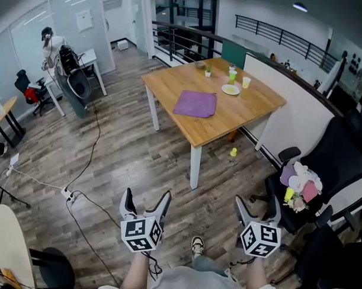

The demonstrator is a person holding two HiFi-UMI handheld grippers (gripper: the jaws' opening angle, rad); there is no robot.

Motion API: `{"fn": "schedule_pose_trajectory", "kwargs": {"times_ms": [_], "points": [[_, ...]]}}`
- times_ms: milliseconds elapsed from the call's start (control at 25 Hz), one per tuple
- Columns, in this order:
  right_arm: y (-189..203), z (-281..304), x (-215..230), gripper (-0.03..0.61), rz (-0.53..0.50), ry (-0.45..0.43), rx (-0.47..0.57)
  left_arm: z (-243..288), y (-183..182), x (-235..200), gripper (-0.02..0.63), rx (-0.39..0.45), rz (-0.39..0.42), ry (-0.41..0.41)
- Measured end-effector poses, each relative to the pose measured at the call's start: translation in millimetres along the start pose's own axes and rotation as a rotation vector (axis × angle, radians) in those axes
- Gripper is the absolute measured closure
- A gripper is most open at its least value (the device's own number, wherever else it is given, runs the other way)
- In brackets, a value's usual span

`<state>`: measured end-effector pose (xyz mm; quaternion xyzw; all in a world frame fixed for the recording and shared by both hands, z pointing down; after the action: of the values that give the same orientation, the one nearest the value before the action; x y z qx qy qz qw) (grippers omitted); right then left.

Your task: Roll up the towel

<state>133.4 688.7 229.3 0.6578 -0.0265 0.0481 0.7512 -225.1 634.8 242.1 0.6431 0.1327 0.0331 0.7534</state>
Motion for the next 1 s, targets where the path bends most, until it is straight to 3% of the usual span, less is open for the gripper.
{"fn": "schedule_pose_trajectory", "kwargs": {"times_ms": [600, 1000], "points": [[-47.2, 172.9, 38.5, 0.023, -0.013, -0.040, -0.005, 161.0, -30.2, -12.5, 0.052, -0.003, -0.050, -0.053], [-55.3, 249.3, 57.6, 0.026, -0.007, -0.057, -0.012, 222.7, -38.6, -11.5, 0.052, -0.004, -0.035, -0.076]]}}
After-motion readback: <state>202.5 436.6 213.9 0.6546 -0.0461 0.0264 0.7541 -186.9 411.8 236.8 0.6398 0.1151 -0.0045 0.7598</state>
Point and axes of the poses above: the fingertips, and each gripper's own axes: z forward along the fingers, x to its right, y out of its underside, the point moved 10 cm from there along -z, backward along the fingers
